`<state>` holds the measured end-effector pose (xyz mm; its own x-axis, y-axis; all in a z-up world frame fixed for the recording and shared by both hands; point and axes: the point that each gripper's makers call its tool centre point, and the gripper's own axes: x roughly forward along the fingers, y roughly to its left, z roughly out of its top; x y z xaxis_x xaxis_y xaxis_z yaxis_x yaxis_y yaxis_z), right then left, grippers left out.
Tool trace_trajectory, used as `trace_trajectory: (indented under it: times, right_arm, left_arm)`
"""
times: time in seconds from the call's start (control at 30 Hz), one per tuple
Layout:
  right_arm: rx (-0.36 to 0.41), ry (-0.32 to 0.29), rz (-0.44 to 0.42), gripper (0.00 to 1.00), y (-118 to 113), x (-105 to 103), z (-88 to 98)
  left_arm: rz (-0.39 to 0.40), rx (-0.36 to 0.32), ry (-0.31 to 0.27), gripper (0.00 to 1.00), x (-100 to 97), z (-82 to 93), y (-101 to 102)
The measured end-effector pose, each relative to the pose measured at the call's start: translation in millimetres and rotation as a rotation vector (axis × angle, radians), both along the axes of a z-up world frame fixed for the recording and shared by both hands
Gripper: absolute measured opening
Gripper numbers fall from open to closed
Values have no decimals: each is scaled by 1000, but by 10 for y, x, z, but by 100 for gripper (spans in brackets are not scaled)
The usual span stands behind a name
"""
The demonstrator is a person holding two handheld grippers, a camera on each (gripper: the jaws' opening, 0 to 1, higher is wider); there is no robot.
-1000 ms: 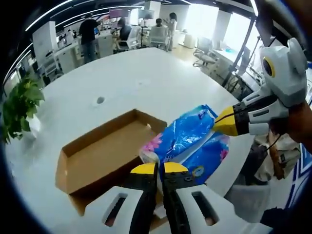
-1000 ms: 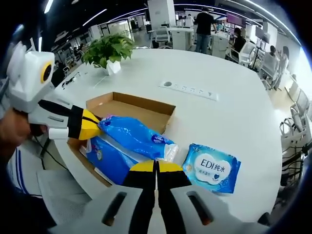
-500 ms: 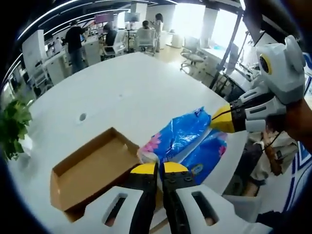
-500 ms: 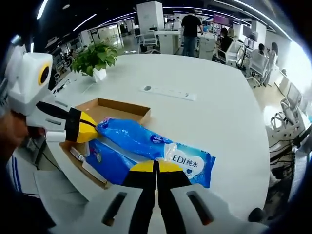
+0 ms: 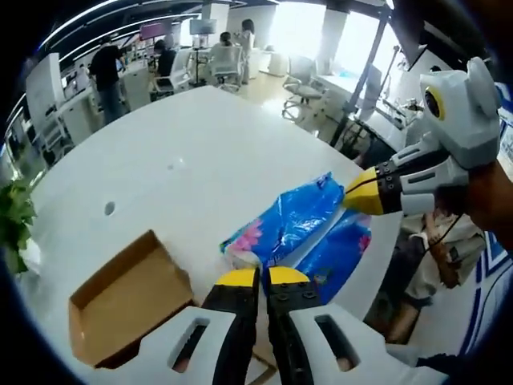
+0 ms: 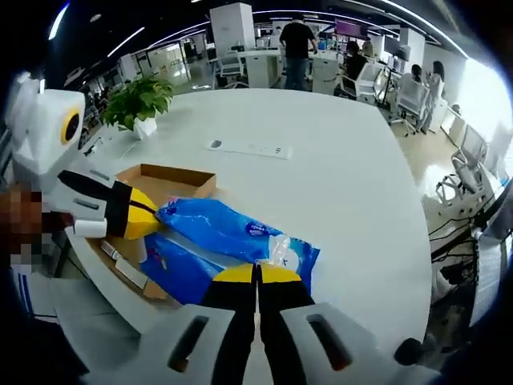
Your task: Operate the shoe box by opening the lid, removing the specified soft item, and placing it in the target area until the item is outside and the box remains undamaged.
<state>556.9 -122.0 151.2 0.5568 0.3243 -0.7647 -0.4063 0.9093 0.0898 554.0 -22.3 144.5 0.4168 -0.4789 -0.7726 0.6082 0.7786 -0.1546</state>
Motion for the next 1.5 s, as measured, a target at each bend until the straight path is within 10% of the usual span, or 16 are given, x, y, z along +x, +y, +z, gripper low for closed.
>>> trace_trajectory:
  times: [1.5]
  right_arm:
    - [-22, 69, -85, 0, -1807, 419, -635]
  left_arm:
    - [-60, -37, 72, 0, 390, -632, -1768]
